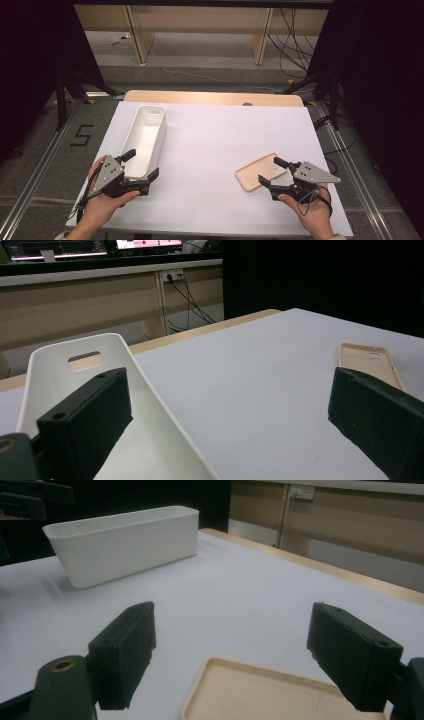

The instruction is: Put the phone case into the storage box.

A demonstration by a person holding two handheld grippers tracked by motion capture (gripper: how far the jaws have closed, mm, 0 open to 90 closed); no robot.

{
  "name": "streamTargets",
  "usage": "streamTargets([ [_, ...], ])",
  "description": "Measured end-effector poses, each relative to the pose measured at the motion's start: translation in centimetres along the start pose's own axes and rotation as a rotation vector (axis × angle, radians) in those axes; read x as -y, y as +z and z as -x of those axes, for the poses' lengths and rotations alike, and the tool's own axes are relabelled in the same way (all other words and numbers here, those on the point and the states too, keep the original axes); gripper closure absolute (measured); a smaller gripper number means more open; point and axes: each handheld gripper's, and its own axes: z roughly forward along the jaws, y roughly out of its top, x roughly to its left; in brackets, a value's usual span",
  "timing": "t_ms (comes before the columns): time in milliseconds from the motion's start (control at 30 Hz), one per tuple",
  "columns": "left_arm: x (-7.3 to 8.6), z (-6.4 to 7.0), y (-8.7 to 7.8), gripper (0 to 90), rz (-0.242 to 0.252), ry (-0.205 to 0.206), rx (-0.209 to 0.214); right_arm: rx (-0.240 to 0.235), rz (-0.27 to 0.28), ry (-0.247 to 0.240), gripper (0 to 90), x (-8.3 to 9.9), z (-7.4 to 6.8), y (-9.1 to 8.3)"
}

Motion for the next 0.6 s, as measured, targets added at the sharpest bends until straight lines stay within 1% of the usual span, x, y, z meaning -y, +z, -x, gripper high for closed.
streamTargets([
  [33, 0.00, -0.01, 0.03, 3.4, -0.001, 0.000, -0.003, 0.013, 0.014, -0.003, 21.2, 0.04, 0.14, -0.04],
  [67, 0.01, -0.04, 0.03, 3.4, -0.003, 0.000, -0.005, 0.011, 0.007, 0.004, 21.4, 0.04, 0.13, -0.07],
  [100, 0.01, -0.06, 0.02, 3.4, -0.002, 0.000, -0.007, -0.004, 0.021, 0.008, 21.6, 0.09, 0.19, 0.06],
  [167, -0.04, -0.15, -0.02, 3.4, -0.001, 0.007, -0.011, -0.006, 0.022, 0.008, 22.1, 0.09, 0.25, 0.10],
  [200, -0.04, -0.13, -0.03, 3.4, -0.001, 0.000, -0.017, 0.001, 0.016, 0.000, 22.3, 0.05, 0.31, 0.06],
  [300, -0.04, -0.17, 0.01, 3.3, -0.003, 0.001, -0.021, 0.016, 0.011, -0.006, 23.5, 0.05, 0.30, 0.09],
  [400, -0.03, -0.15, 0.09, 3.2, -0.001, 0.002, -0.020, 0.015, 0.004, -0.011, 27.1, -0.01, 0.32, 0.11],
  [433, -0.07, -0.16, 0.08, 3.1, -0.003, 0.005, -0.020, 0.013, -0.003, -0.012, 30.0, -0.09, 0.33, 0.07],
  [467, -0.06, -0.14, 0.12, 3.1, 0.000, -0.001, -0.020, 0.004, -0.003, -0.012, 33.0, -0.16, 0.37, 0.13],
  [500, -0.03, -0.15, 0.12, 3.2, 0.001, 0.000, -0.018, 0.013, -0.005, -0.010, 39.3, -0.27, 0.35, 0.18],
  [533, 0.03, -0.17, 0.09, 3.3, 0.001, -0.001, -0.014, 0.008, -0.036, -0.021, 45.6, -0.43, 0.36, 0.11],
  [567, 0.07, -0.22, 0.04, 3.6, 0.000, -0.004, -0.013, -0.003, -0.028, -0.024, 52.4, -0.47, 0.37, 0.43],
  [600, 0.09, -0.29, 0.04, 3.8, 0.006, -0.010, -0.013, 0.001, -0.030, -0.025, 57.5, -0.55, 0.34, 0.65],
])
